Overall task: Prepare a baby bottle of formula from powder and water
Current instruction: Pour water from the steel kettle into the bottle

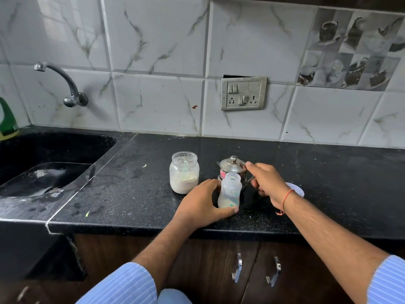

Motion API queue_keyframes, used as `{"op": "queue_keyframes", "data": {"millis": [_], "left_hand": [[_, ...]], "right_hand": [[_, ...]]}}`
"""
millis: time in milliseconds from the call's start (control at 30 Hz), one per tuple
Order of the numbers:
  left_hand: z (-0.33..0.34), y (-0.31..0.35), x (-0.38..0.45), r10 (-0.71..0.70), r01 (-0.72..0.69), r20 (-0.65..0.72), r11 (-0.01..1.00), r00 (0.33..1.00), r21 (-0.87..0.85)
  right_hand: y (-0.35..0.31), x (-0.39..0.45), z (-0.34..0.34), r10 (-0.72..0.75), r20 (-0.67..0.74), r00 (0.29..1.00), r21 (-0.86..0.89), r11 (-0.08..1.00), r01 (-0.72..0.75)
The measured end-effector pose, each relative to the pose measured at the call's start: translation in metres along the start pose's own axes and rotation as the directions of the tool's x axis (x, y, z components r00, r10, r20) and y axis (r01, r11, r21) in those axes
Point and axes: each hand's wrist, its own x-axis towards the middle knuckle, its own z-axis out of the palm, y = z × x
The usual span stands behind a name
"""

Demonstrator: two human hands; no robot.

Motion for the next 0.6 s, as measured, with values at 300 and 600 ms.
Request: {"op": "queue_keyframes", "data": {"millis": [300, 600], "left_hand": [[-0.002, -0.002, 0.000, -0.022, 0.022, 0.009, 0.998, 1.000, -0.057], [-0.001, -0.005, 0.001, -0.024, 0.026, 0.034, 0.998, 0.999, -0.059]], "right_hand": [[-0.018, -0.018, -0.036, -0.033, -0.053, 0.998, 0.061, 0.998, 0.036], [-0.037, -0.033, -0.075, -0.118, -0.119, 0.986, -0.075, 0.991, 0.110]]}}
